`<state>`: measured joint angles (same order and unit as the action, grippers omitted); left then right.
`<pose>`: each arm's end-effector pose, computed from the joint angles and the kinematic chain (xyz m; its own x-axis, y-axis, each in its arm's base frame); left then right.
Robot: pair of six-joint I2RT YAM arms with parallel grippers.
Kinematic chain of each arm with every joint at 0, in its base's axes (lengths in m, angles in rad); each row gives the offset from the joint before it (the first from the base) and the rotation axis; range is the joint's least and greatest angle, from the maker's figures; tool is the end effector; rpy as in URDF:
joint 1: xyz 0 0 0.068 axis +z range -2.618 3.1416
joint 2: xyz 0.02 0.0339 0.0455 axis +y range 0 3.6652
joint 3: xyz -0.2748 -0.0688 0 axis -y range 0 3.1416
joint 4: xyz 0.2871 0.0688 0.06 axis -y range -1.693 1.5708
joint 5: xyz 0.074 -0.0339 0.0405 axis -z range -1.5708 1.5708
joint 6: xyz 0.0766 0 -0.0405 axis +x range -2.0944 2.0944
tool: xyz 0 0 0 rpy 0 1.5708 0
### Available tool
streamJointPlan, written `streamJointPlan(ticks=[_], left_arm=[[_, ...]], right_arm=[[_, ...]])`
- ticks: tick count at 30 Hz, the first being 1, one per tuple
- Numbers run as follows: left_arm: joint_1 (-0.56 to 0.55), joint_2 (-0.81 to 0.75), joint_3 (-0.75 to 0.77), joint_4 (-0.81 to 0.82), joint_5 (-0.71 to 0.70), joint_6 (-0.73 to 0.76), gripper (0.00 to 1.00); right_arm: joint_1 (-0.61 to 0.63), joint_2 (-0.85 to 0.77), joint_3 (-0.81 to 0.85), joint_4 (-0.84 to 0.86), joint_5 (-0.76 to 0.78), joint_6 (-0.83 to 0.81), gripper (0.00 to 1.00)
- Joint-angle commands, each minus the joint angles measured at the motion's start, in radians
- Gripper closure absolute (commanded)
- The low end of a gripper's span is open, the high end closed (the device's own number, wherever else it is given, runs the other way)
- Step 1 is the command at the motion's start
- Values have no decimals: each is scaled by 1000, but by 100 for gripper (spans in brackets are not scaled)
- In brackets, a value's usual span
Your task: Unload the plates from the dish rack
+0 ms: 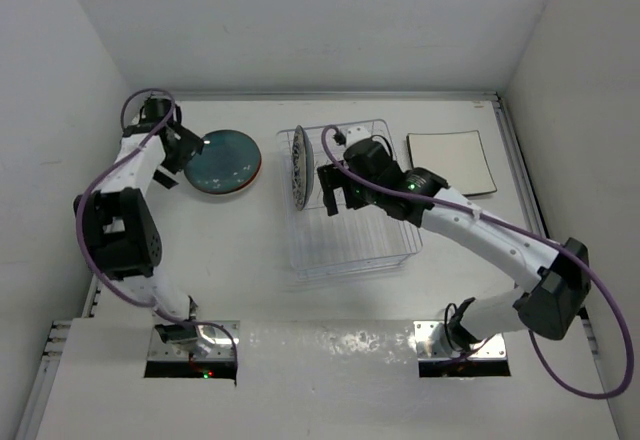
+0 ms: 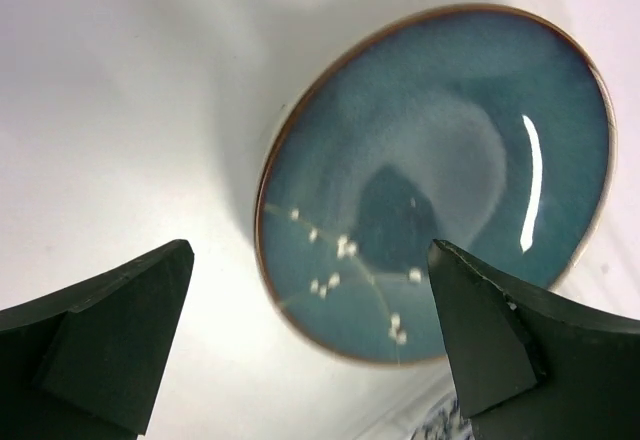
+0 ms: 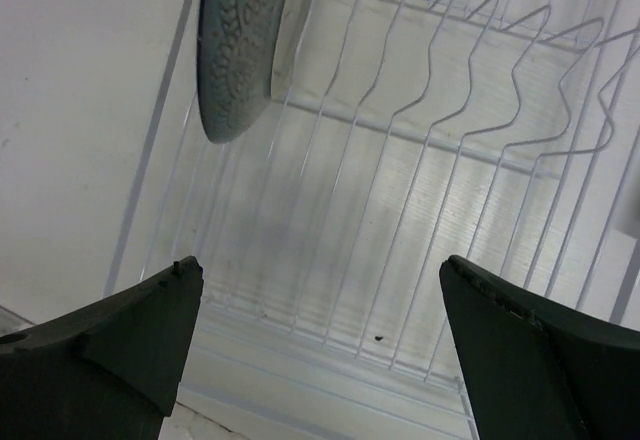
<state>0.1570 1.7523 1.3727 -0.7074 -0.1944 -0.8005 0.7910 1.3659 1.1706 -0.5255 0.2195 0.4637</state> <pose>0.4203 0.0815 0.2011 -0.4351 -0.7818 -0.4466 -0.7962 0.5657 -0.2148 0.2714 0.2507 0.2875 -0.6740 -0.0608 -0.7362 -0.3103 0.9277 0.2075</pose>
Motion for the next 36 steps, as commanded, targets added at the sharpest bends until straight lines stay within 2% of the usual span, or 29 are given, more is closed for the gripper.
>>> streamJointPlan(ticks=[1, 3, 4, 6, 7, 11, 13, 14, 16, 17, 18, 19, 26, 31, 36], left_arm=[[-2, -206, -21, -14, -4, 94, 0], [-8, -322, -126, 121, 79, 177, 0], [-11, -440, -165, 159, 183, 255, 0], [-17, -599, -274, 225, 304, 317, 0], [-19, -643, -303, 227, 317, 366, 0], [-27, -835, -469, 189, 244, 432, 0], [-27, -930, -524, 198, 149, 454, 0], [-28, -957, -576, 213, 112, 443, 0], [-28, -1001, -563, 194, 98, 445, 0], [-28, -1014, -566, 209, 108, 446, 0], [-30, -1043, -578, 226, 107, 446, 0], [-30, -1051, -583, 229, 108, 440, 0], [-28, -1013, -572, 214, 142, 452, 0], [-28, -1018, -574, 217, 161, 455, 0], [-28, -1024, -574, 220, 162, 454, 0]], right_arm=[[57, 60, 144, -31, 162, -8, 1], [105, 103, 235, -50, 257, -10, 1], [119, 125, 260, -51, 308, -11, 1], [146, 192, 326, -44, 427, -20, 1], [152, 223, 355, -48, 464, -29, 1], [177, 440, 583, -94, 607, -75, 1], [180, 524, 677, -137, 662, -105, 1], [180, 597, 757, -145, 682, -118, 6], [180, 653, 813, -143, 739, -163, 15], [180, 679, 857, -142, 754, -174, 28], [180, 717, 873, -139, 773, -194, 34], [180, 732, 885, -125, 782, -201, 38], [179, 841, 928, -88, 877, -270, 50], [180, 872, 936, -59, 929, -304, 77], [180, 869, 946, -42, 963, -312, 98]])
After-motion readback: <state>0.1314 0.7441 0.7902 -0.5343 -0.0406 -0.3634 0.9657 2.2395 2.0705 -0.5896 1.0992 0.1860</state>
